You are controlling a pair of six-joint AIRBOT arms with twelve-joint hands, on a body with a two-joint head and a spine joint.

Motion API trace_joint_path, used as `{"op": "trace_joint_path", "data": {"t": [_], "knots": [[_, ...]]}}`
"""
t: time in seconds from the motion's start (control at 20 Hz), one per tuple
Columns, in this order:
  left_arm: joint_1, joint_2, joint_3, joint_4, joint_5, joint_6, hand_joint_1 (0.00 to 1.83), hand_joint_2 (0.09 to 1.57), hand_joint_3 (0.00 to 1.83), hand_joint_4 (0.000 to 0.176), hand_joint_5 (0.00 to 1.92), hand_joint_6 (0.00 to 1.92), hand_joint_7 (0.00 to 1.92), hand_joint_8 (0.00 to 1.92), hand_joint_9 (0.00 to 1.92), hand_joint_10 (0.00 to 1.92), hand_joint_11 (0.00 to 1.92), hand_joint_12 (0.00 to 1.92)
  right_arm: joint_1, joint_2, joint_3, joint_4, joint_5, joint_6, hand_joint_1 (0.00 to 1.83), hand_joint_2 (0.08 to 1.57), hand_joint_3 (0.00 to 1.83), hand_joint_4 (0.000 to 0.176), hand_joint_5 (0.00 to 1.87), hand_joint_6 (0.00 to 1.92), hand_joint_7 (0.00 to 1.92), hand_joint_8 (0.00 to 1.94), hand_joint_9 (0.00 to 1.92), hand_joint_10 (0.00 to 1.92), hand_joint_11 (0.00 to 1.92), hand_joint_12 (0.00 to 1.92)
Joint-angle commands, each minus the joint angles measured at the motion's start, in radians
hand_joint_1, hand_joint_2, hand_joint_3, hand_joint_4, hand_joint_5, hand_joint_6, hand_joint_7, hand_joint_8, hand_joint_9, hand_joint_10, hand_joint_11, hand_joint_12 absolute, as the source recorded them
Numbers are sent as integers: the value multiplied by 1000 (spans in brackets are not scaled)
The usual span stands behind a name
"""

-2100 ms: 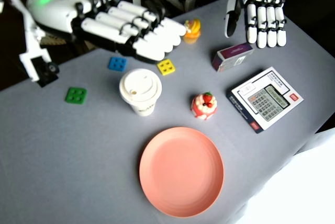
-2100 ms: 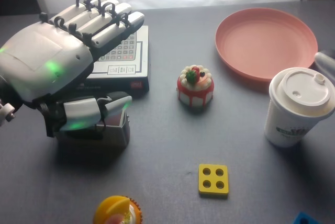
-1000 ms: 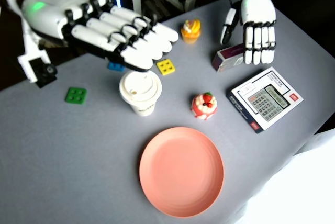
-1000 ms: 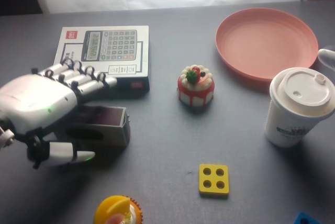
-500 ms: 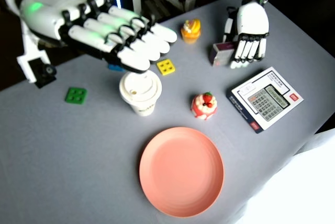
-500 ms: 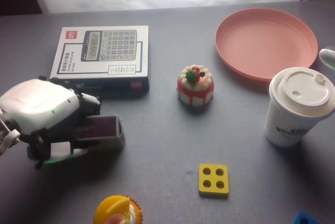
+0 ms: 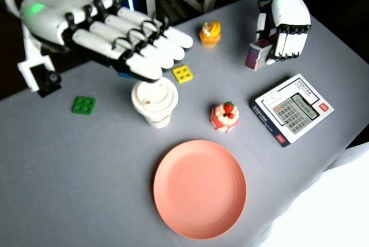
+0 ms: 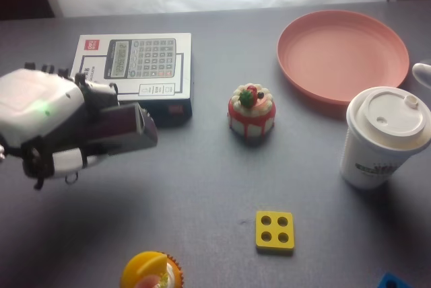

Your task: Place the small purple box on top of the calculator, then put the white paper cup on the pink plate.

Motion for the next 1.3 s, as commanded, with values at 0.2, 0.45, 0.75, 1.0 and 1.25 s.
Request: {"op": "trace_joint_path", "data": {"t": [0.2, 0.45, 0.75, 1.0, 1.25], "knots": [[-85, -30, 59, -52, -130, 6, 1230, 1209, 1, 0, 792, 1005, 844, 1499, 883, 1664, 886, 1921, 7, 0, 0, -3, 130, 8, 355, 1305, 0, 0, 0, 0, 0, 0, 0, 0, 0, 0], [-176, -95, 156, -135, -40, 7, 1222, 1208, 2, 0, 782, 1248, 808, 1354, 958, 1882, 1074, 1921, 4, 0, 1, -3, 130, 8, 374, 1307, 1, 0, 0, 0, 0, 0, 0, 0, 0, 0], [-279, -198, 295, -243, 134, 48, 1350, 1183, 0, 0, 827, 991, 819, 1305, 813, 1497, 648, 1734, -15, -3, 3, 3, 130, 16, 338, 1297, 0, 0, 0, 0, 0, 0, 0, 0, 8, 4], [-372, -285, 400, -342, 293, 168, 1328, 1215, 2, 0, 716, 1242, 826, 1293, 709, 1513, 404, 1624, -30, -5, 7, 4, 130, 28, 366, 1289, 0, 0, 0, 0, 0, 0, 0, 0, 0, 0], [-390, -298, 404, -366, 327, 241, 887, 1148, 0, 0, 292, 104, 358, 182, 256, 732, 75, 1678, -32, -7, 9, 4, 130, 32, 353, 1286, 0, 0, 0, 0, 0, 0, 0, 0, 0, 0]]}}
